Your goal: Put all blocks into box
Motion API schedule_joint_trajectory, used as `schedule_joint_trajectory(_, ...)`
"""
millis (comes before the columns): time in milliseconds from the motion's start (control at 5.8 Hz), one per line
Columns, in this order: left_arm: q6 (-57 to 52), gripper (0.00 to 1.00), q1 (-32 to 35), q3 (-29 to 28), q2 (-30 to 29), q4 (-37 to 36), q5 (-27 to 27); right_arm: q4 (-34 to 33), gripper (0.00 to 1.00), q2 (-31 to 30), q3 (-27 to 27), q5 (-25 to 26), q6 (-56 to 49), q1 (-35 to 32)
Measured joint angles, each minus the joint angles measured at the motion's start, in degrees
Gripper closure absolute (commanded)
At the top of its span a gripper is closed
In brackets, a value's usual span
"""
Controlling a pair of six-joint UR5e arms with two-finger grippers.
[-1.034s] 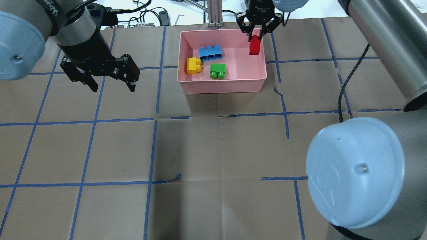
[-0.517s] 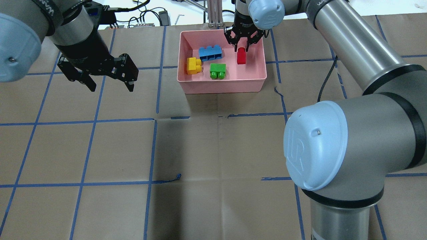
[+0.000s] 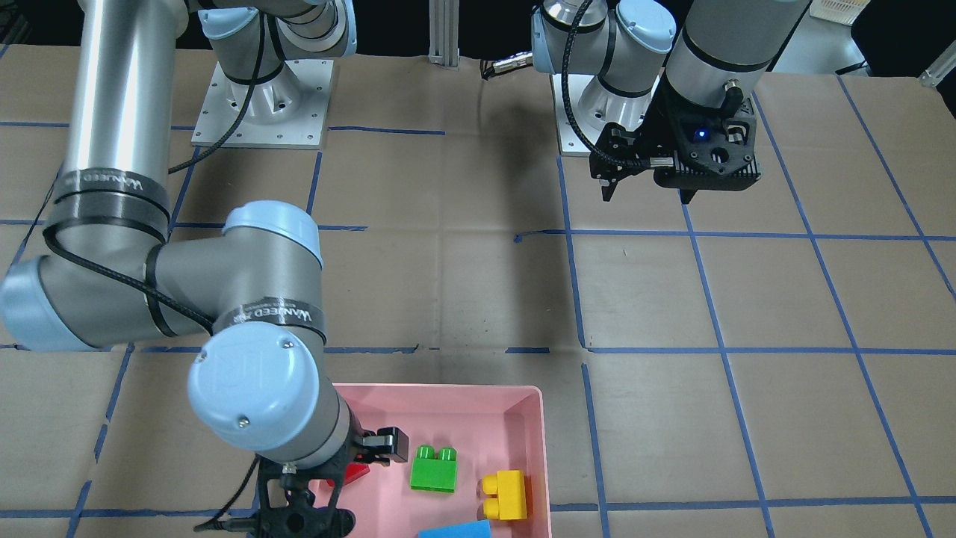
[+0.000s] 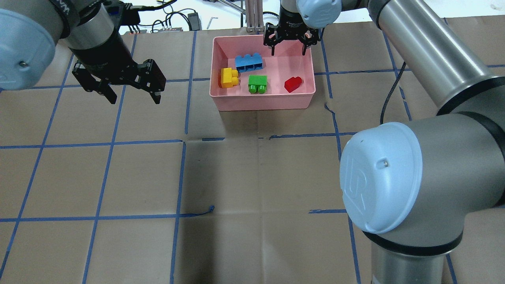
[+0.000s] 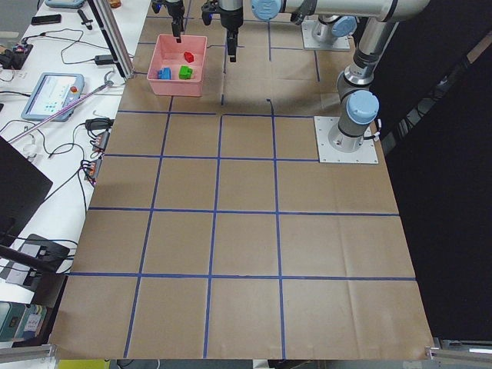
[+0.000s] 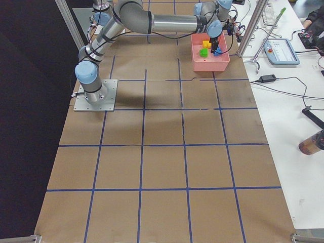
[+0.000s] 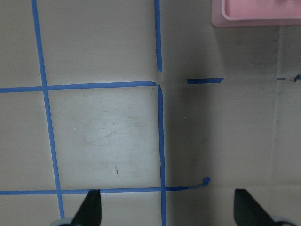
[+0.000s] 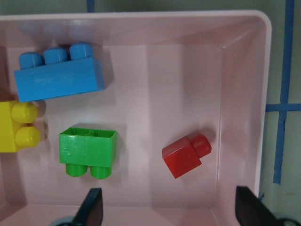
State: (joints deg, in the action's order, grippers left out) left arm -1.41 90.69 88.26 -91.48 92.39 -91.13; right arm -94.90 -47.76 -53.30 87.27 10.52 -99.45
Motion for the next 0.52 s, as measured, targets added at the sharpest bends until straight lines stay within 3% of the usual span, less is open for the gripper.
schedule_joint_trajectory(345,-0.25,0.00,-0.04,0.61,0.63,-0.02,0.44,12.86,0.01,-8.28,-1.63,0.18,-1.87,2.81)
schedule_joint_trajectory(517,-0.21,0.00,-0.01,0.73,0.93,0.01,0.44,16.61,0.01,-13.57,-5.51,0.24,-4.84,5.21)
